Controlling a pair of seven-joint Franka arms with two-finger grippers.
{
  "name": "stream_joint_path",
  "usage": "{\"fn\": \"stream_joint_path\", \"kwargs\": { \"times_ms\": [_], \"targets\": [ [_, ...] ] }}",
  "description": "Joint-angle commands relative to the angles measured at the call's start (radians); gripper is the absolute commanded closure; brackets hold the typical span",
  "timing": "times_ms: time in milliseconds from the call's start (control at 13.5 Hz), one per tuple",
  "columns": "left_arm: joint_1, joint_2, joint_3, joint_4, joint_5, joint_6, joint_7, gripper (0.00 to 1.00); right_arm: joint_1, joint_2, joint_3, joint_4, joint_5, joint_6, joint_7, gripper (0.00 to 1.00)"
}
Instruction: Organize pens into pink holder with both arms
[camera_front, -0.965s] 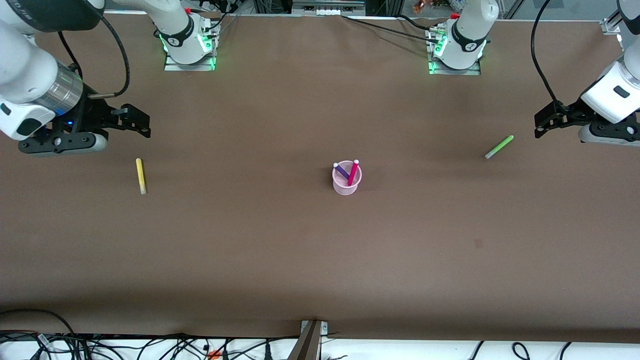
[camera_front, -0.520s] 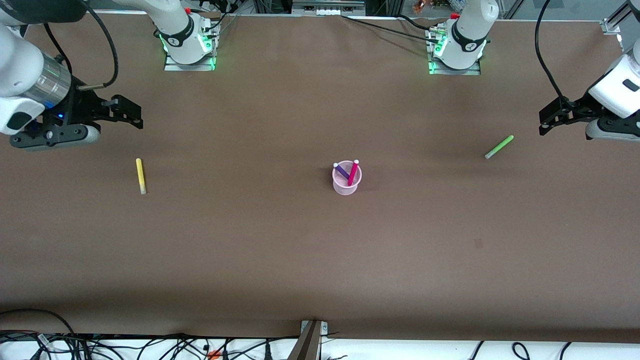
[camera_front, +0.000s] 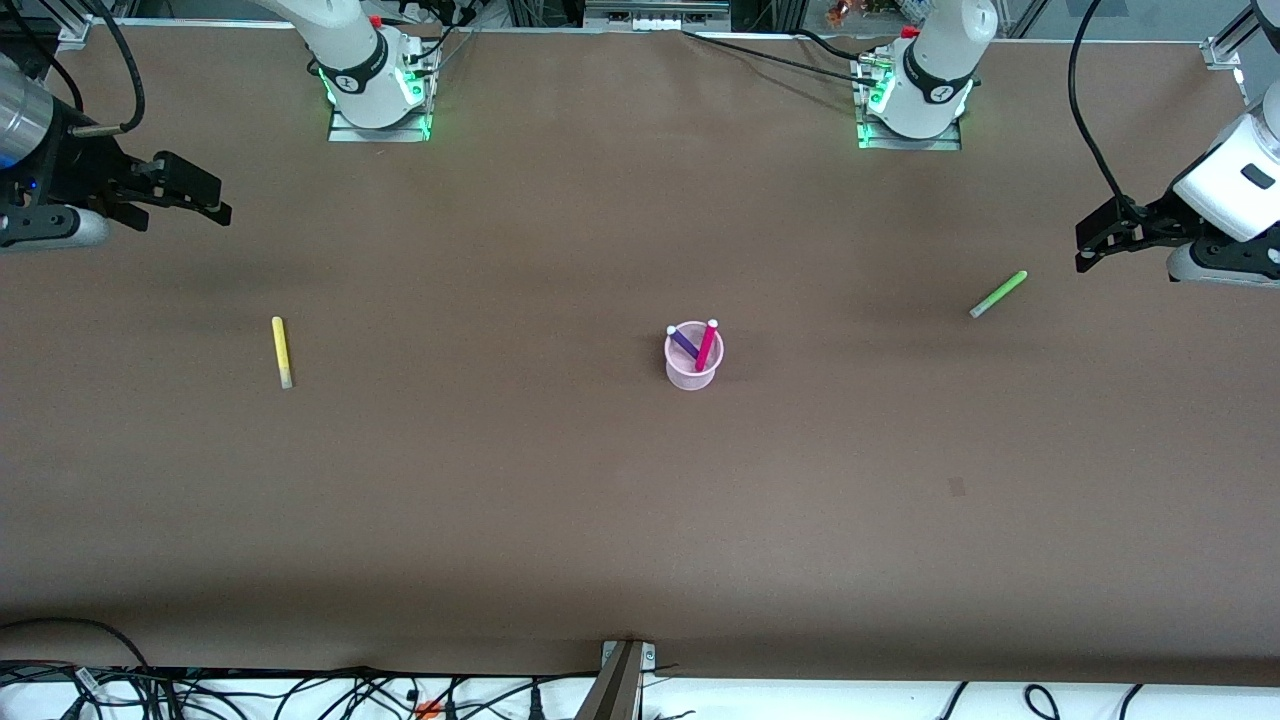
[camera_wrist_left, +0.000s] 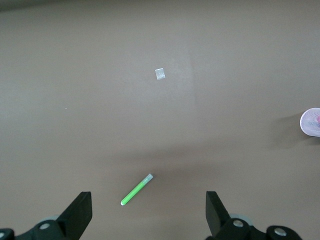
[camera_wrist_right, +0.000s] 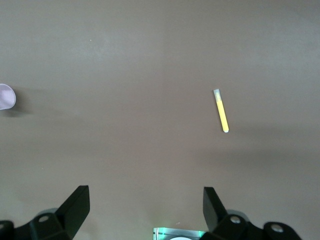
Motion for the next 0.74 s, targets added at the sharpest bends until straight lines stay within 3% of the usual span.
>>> {"fn": "stream_joint_path", "kwargs": {
  "times_ms": [0,74,149,668],
  "targets": [
    [0.002,0.018,-0.004,0.037,-0.011,-0.024,0.002,0.0,-0.192,-0.055,0.204,-0.05,-0.025,0.015,0.044,0.0],
    [0.002,0.021,-0.004,0.037,-0.011,-0.024,0.004,0.0,-0.268,-0.057,0.27,-0.05,-0.028,0.013,0.033,0.0],
    [-0.001,0.022,-0.004,0.037,-0.007,-0.025,0.002,0.0,-0.296,-0.057,0.295,-0.047,-0.042,0.013,0.025,0.0],
    [-0.004,0.024,-0.004,0.042,-0.005,-0.025,0.002,0.0,-0.294,-0.038,0.295,-0.013,-0.074,0.013,0.013,0.0]
  ]
}}
